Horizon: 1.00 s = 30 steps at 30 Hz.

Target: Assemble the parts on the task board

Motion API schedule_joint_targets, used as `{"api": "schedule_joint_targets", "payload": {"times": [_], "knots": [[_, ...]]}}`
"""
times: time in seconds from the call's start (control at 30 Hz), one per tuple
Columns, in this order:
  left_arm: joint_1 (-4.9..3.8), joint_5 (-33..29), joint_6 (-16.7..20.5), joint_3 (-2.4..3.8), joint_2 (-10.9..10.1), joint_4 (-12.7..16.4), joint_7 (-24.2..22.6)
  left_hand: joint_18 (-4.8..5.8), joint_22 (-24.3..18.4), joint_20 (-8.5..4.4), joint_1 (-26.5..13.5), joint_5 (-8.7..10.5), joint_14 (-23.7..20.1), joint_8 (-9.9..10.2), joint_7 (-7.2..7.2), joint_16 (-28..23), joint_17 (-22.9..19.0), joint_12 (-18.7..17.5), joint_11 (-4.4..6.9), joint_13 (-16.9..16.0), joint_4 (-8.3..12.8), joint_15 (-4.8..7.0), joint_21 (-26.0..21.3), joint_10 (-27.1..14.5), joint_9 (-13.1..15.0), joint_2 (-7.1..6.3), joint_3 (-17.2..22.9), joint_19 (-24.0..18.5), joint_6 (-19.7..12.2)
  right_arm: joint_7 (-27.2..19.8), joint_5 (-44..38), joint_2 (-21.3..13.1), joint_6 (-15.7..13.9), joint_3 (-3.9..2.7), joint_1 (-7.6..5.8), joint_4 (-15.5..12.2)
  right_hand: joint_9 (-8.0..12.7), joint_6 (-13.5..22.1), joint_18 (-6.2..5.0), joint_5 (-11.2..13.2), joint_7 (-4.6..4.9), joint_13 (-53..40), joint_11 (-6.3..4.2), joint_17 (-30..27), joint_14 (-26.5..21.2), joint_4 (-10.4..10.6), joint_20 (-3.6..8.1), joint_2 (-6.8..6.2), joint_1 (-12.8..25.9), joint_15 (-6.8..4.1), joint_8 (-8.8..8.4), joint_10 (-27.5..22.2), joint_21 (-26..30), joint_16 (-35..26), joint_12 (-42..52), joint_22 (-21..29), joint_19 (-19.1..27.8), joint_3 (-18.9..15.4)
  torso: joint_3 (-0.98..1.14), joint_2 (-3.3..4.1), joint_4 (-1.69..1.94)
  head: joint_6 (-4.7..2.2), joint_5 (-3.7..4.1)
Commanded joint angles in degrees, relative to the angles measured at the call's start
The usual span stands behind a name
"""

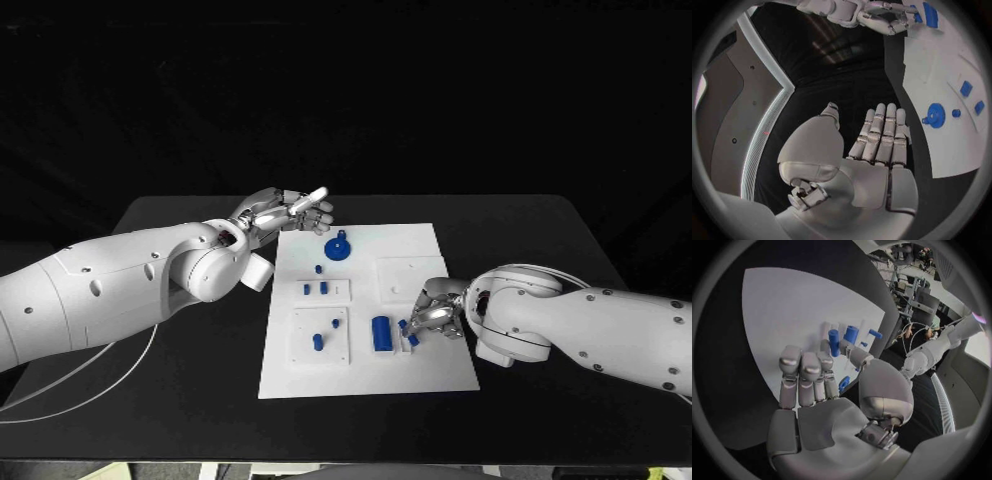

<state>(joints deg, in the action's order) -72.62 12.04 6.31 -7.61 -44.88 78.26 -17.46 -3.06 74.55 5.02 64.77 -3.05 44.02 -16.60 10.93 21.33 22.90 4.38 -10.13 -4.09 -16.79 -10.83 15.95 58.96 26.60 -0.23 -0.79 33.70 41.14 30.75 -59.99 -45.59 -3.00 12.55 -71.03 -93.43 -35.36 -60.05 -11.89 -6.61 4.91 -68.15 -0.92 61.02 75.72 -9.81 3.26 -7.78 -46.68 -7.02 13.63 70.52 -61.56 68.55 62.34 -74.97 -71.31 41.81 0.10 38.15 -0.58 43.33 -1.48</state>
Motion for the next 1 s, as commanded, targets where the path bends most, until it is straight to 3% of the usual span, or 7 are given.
{"api": "schedule_joint_targets", "payload": {"times": [0.03,0.77,0.83,0.9,1.0], "knots": [[-0.03,-0.3,-0.76,0.05,0.07,0.09,-0.6,-1.09,0.06,-0.08,0.6,-0.2,0.47,-0.29,0.75,0.23,-0.08,-0.22,-0.07,0.03,-0.01,0.1,-0.27,0.41,-0.08,-0.04,-0.39,0.31,0.54,0.44,0.32,0.51,1.78,0.18,0.04,0.46,0.07,-0.04,-3.11,0.4,0.22,0.03,-0.31,-0.06,0.04,-0.08,0.03,-0.11,0.55,-0.14,0.22,-0.12,-0.02,-0.33,-0.21,-0.37,0.05,-0.38,0.0,0.0,-0.04,0.1,-0.15],[-0.03,-0.3,-0.86,0.05,-0.02,0.18,-0.47,-1.08,0.1,-0.08,0.59,-0.2,0.48,-0.29,0.75,0.24,-0.11,-0.23,-0.07,0.03,-0.01,0.11,-0.34,0.43,-0.12,-0.02,-0.46,0.35,0.56,-0.01,0.32,0.63,2.5,0.59,0.17,0.89,0.25,-0.2,-3.11,1.56,0.13,0.13,-0.4,-0.04,-0.04,0.47,0.17,-0.16,1.06,-0.24,0.25,-0.48,0.09,-0.39,-0.36,-0.34,0.19,-1.0,0.03,0.0,-0.03,0.25,-0.43],[-0.03,-0.3,-0.86,0.05,-0.03,0.18,-0.42,-1.08,0.11,-0.09,0.58,-0.2,0.48,-0.29,0.75,0.24,-0.11,-0.24,-0.07,0.04,-0.02,0.11,-0.36,0.43,-0.13,0.04,-0.45,0.37,0.57,-0.84,1.08,0.46,2.58,0.59,0.23,0.78,0.28,-0.23,-3.11,1.92,0.1,0.18,-0.41,-0.04,-0.06,0.69,0.2,-0.62,1.25,-0.27,0.26,-0.57,0.13,-0.41,-0.42,-0.32,0.22,-1.1,0.01,-0.02,-0.05,0.27,-0.4],[-0.03,-0.3,-0.91,0.05,-0.04,0.23,-0.43,-1.08,0.11,-0.09,0.58,-0.2,0.48,-0.29,0.75,0.24,-0.12,-0.24,-0.07,0.04,-0.03,0.11,-0.37,0.43,-0.13,0.06,-0.46,0.37,0.57,-2.15,1.66,0.11,2.87,0.59,0.33,0.44,0.37,-0.24,-3.11,3.38,0.08,0.24,-0.43,-0.05,-0.07,1.63,0.24,-1.81,1.84,-0.3,0.24,-0.67,0.22,-0.47,-0.48,-0.26,0.23,-1.19,0.01,0.0,-0.04,0.19,-0.35],[-0.03,-0.3,-0.93,0.05,-0.08,0.22,-0.43,-1.07,0.12,-0.09,0.57,-0.2,0.48,-0.29,0.75,0.24,-0.12,-0.24,-0.07,0.04,-0.03,0.11,-0.37,0.43,-0.14,0.09,-0.45,0.38,0.57,-3.35,1.94,-0.38,3.45,0.59,0.35,-0.14,0.4,-0.22,-3.11,3.72,0.05,0.22,-0.48,-0.03,-0.08,2.7,0.37,-3.41,2.38,-0.36,0.25,-0.67,0.26,-0.48,-0.43,-0.22,0.14,-1.38,0.05,0.02,-0.02,0.17,-0.43]]}}
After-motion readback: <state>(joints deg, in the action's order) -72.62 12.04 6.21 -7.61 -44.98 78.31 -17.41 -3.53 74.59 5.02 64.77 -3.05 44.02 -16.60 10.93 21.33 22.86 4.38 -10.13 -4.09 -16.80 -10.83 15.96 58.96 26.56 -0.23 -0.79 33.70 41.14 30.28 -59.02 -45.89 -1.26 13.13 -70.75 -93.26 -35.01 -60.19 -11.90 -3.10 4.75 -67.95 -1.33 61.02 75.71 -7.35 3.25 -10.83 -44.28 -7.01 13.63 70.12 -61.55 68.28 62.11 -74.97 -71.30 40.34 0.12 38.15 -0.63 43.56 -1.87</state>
